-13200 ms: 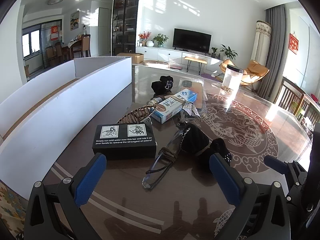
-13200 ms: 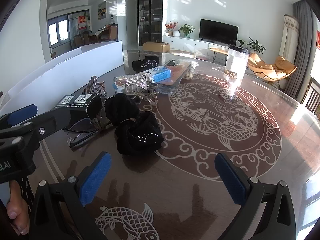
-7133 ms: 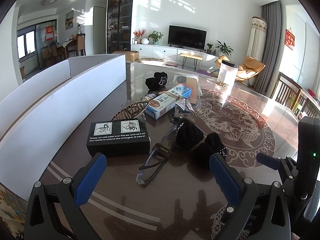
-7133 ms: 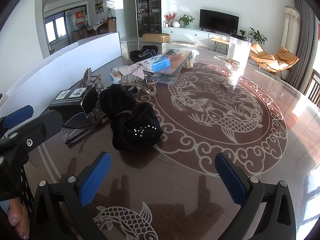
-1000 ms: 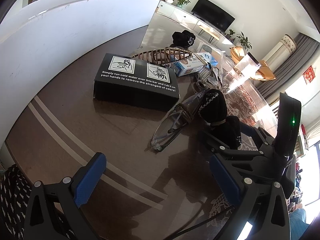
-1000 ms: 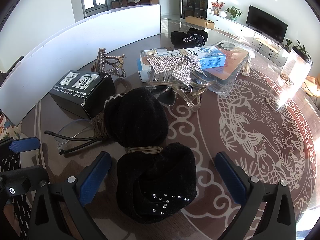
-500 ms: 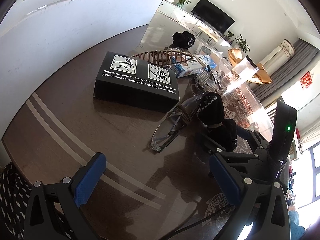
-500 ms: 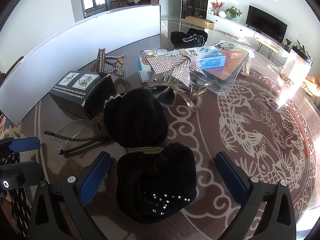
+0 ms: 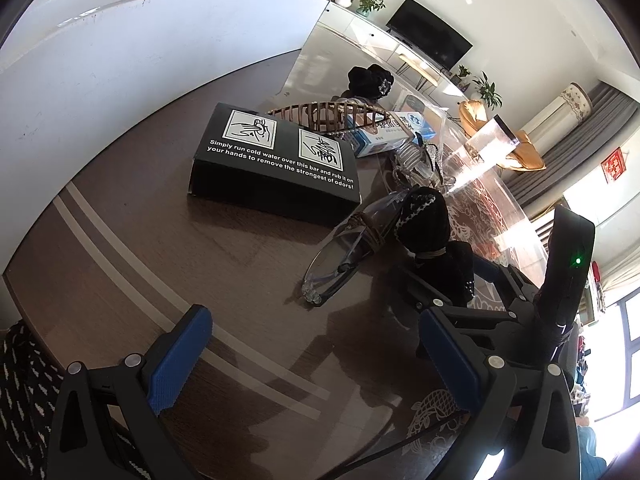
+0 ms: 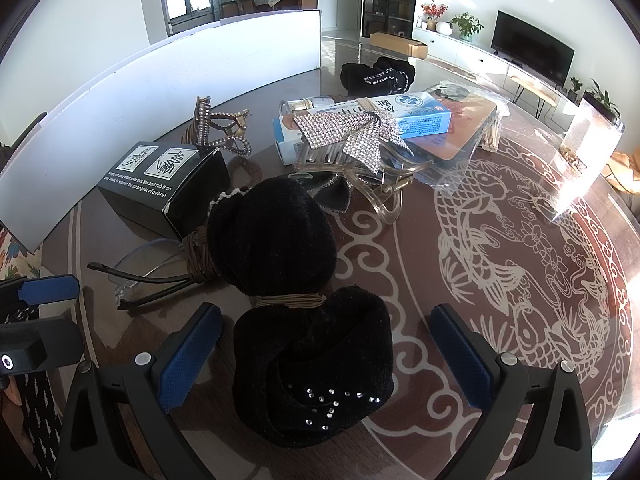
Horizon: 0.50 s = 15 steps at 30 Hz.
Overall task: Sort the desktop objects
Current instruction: 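Lower the right tool over the black fuzzy earmuffs and align fingers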
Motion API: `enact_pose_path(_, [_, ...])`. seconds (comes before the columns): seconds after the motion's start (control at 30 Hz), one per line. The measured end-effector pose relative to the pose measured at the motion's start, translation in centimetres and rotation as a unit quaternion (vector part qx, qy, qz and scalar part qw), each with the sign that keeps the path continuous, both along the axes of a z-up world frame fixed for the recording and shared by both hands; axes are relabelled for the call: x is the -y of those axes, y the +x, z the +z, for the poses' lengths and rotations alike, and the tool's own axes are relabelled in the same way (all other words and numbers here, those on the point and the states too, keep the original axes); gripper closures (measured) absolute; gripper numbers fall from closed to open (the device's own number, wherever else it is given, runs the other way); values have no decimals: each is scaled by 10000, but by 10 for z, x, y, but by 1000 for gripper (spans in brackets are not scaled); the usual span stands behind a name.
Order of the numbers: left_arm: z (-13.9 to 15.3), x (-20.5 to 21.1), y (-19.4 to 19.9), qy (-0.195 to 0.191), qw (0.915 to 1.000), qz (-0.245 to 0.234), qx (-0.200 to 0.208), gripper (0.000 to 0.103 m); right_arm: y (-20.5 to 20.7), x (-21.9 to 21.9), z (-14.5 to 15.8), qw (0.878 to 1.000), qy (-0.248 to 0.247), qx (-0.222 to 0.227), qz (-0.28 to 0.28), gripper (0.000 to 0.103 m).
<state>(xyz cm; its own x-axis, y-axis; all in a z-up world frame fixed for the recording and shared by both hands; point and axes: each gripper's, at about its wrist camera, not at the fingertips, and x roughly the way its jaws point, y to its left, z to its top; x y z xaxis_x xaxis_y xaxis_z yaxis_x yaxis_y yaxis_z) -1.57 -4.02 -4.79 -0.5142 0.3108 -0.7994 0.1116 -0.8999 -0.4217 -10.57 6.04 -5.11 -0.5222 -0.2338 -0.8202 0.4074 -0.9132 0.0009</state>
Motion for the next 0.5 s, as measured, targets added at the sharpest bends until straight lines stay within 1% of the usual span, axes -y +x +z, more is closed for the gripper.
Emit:
enact_pose_path(0.33, [-1, 1, 0, -4, 10000, 41, -22, 0, 0, 0, 0, 10000, -2, 0, 1, 0])
enact_pose_path(0.43, [0, 7, 0, 177, 9998, 111, -68, 0, 0, 0, 0, 10000, -3, 0, 0, 0])
enact_pose_path(0.5, [-1, 10, 1, 403, 9991, 107, -127, 0, 0, 0, 0, 10000, -4, 0, 1, 0])
